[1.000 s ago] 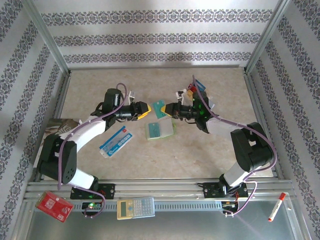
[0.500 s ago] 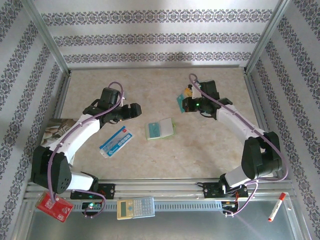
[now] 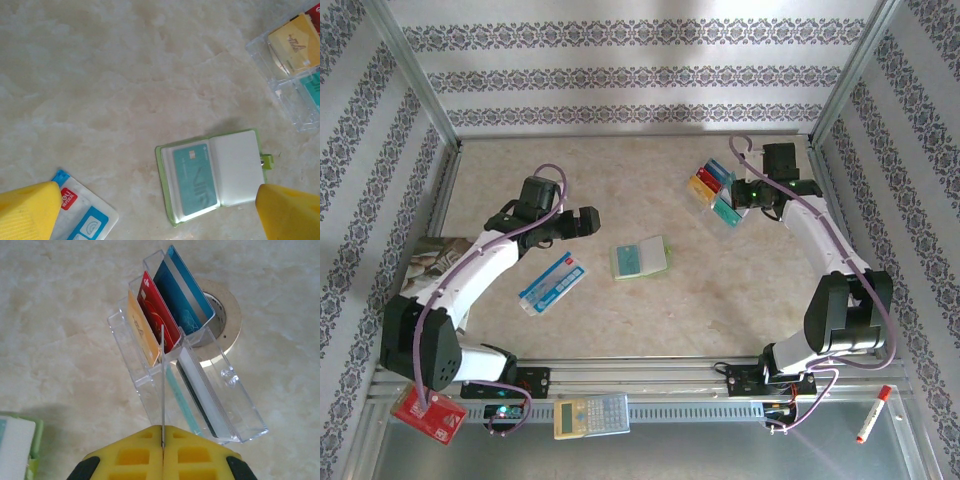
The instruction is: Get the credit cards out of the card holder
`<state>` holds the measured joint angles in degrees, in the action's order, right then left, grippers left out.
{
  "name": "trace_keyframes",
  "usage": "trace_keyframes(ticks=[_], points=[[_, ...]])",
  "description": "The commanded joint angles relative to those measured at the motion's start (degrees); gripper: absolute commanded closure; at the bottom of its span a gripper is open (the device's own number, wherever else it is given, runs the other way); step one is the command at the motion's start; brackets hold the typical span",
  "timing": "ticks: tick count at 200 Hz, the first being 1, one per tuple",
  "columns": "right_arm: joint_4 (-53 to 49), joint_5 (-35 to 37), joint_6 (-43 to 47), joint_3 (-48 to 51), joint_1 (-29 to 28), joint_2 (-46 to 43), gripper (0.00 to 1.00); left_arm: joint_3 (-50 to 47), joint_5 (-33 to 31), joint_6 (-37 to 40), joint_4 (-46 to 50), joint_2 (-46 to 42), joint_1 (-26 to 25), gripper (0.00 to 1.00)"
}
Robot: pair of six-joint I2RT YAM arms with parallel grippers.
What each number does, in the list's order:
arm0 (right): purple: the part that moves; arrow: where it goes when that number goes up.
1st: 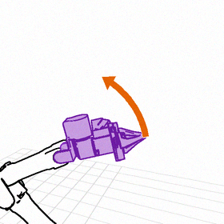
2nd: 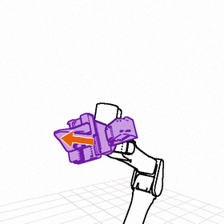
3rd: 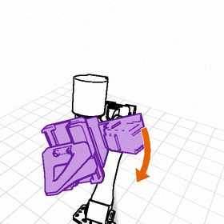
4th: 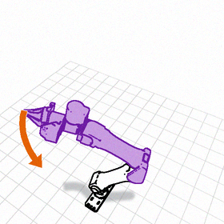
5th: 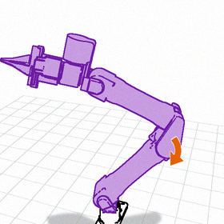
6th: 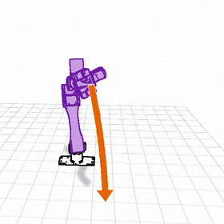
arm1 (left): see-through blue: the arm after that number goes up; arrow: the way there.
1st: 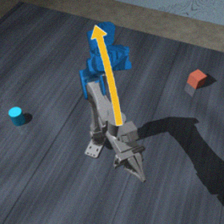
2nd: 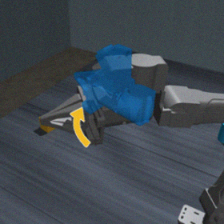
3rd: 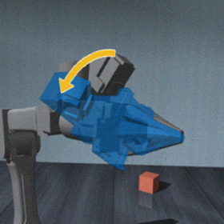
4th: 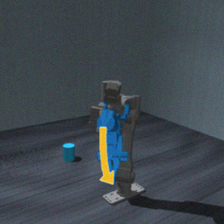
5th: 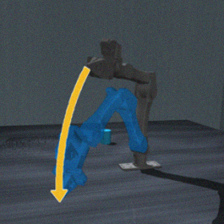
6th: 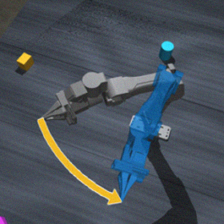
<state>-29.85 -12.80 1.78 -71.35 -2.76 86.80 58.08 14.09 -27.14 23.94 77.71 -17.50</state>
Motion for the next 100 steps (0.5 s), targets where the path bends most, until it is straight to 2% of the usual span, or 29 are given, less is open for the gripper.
trace_keyframes(ticks=[1,39,61,74,100], points=[[-3.14,1.02,6.39,-2.42,-0.05,2.35,1.0,1.24,-1.27,1.32,-2.41,1.18,0.79,0.0],[-5.13,-1.86,12.07,-3.88,0.03,6.46,1.0,2.28,0.29,0.45,-2.67,2.55,0.79,0.0],[-9.64,-1.51,16.21,-7.37,0.43,10.72,1.0,2.72,1.26,0.4,-2.41,3.07,0.81,0.0],[-10.47,0.79,16.73,-8.89,0.48,12.67,1.0,2.73,1.62,0.33,-2.51,3.32,0.79,0.0],[-9.57,-1.18,17.81,-9.07,0.48,13.87,1.0,2.94,2.28,0.1,-2.41,3.97,0.79,0.0]])
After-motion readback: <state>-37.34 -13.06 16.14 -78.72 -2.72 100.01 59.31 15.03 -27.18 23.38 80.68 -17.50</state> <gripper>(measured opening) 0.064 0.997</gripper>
